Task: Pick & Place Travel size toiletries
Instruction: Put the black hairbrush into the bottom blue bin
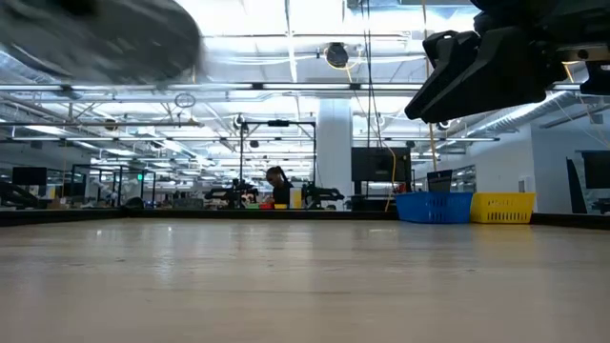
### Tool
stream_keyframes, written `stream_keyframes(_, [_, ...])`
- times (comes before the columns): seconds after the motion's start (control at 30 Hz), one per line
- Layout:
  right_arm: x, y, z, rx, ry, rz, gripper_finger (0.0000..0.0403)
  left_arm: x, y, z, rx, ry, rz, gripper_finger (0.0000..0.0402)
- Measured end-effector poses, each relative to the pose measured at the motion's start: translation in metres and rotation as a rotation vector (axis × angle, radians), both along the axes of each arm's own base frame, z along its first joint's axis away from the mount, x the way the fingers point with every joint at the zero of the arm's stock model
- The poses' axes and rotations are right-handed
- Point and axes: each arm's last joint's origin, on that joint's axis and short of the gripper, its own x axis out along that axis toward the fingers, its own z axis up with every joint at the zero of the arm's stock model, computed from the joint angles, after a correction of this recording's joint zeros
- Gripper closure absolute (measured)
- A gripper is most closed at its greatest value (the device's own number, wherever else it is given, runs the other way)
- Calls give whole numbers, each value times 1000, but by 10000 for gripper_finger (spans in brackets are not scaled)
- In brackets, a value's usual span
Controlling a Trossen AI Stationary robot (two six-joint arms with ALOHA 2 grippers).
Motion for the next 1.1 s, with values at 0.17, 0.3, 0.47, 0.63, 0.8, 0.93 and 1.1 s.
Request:
stream_keyframes(0.17, [0,0,0,8,0,-5,297,-27,-23,9,-114,-19,13,390])
stream_keyframes(0.3, [0,0,0,25,2,-16,296,-47,-39,10,-162,-53,56,390])
stream_keyframes(0.47, [0,0,0,40,2,-23,294,-73,-52,9,-214,-65,126,390])
stream_keyframes(0.63, [0,0,-1,50,2,-29,293,-96,-60,5,-307,-20,216,390])
stream_keyframes(0.8, [0,0,-1,50,3,-29,293,-111,-67,-1,-369,13,289,390])
stream_keyframes(0.93, [-1,0,-1,47,8,-29,295,-122,-72,-9,-379,49,330,390])
stream_keyframes(1.1, [-1,0,-1,46,10,-29,297,-137,-78,-15,-428,117,372,390])
